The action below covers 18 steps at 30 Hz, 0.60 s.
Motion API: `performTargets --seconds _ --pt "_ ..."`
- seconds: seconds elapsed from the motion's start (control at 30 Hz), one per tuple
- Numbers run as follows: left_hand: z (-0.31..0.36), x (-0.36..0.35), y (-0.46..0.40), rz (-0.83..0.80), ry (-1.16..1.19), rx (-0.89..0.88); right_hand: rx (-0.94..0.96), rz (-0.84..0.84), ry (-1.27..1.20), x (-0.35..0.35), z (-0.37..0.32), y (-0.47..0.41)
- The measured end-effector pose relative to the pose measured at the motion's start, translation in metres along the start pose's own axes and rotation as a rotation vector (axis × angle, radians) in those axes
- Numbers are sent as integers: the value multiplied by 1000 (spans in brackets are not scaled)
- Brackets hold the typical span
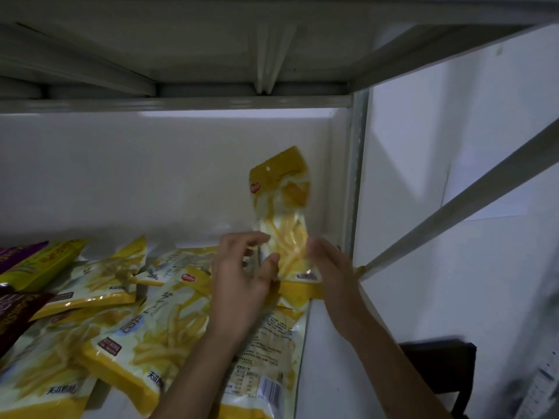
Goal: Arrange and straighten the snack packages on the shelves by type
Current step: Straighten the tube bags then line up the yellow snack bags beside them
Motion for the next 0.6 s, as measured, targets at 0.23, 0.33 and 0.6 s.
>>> performTargets --seconds 0.23,0.33,0.6 --pt "19 -2 8 -197 295 199 161 17 83 3 2 -3" --pt "22 -1 7 -199 345 272 226 38 150 2 3 -2" --pt "11 -5 3 -149 524 508 156 176 176 3 11 -2"
Point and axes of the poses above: each hand's wrist, its own y-axis away from the middle knuckle, its own x-axis out of the back of the hand, z = x × y, the point moved 3 cm from there along -y, towards the middle knuckle, and after that the axes turned 12 degrees about z, right-handed, at the moved point
